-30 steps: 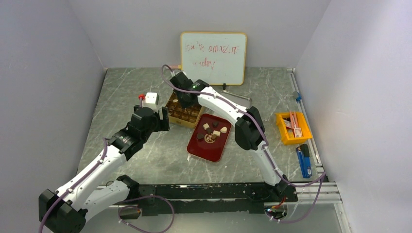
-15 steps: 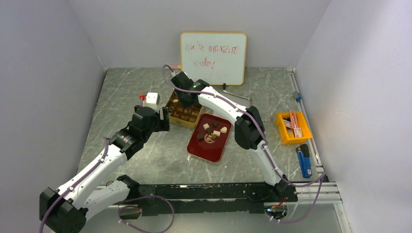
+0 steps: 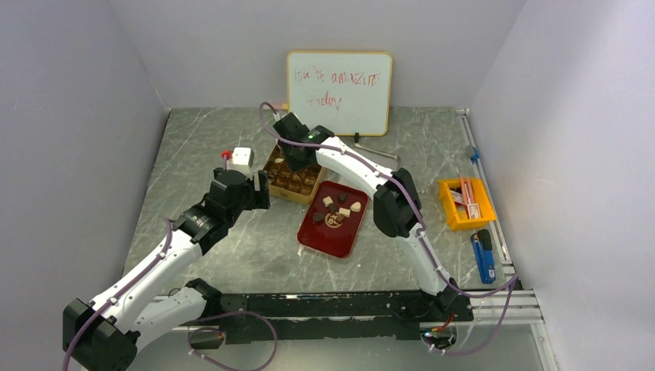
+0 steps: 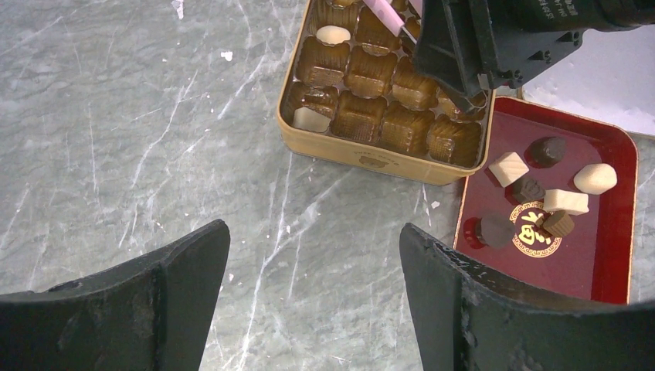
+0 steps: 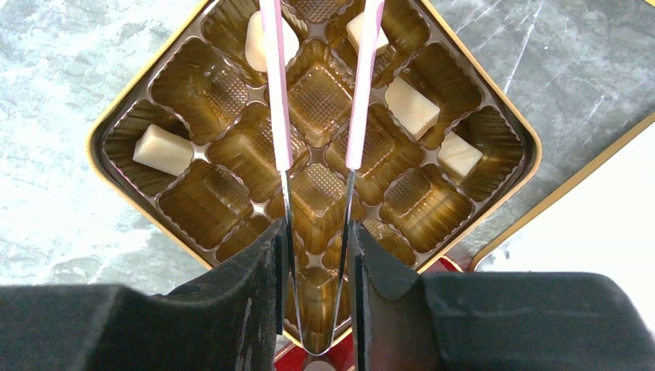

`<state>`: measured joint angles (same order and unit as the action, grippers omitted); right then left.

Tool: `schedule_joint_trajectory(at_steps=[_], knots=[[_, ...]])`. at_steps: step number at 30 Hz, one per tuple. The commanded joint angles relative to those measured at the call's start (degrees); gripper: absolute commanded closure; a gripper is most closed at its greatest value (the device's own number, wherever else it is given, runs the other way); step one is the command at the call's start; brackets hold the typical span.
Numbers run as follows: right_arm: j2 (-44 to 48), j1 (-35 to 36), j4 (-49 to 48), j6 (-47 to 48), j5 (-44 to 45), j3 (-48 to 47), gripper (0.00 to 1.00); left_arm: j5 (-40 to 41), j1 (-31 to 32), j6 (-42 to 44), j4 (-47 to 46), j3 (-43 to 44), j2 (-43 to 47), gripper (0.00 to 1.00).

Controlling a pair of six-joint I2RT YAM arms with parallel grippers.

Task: Pack the chocolate
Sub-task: Place the fake chocolate in the packing box.

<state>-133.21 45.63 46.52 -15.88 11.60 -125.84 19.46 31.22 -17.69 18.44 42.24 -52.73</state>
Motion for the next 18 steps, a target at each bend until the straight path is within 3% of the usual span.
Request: schedule_joint_trajectory(at_steps=[1, 18], knots=[[0.2, -0.4, -2.6, 1.0, 0.1, -2.8, 0.67, 1.0, 0.2, -0.3, -0.2, 1.8, 0.5, 0.15], [0.3, -0.6, -3.0, 1.1, -0.4, -2.2, 0.65, 0.8, 0.2, -1.2, -0.1, 1.3, 0.9, 0.15]])
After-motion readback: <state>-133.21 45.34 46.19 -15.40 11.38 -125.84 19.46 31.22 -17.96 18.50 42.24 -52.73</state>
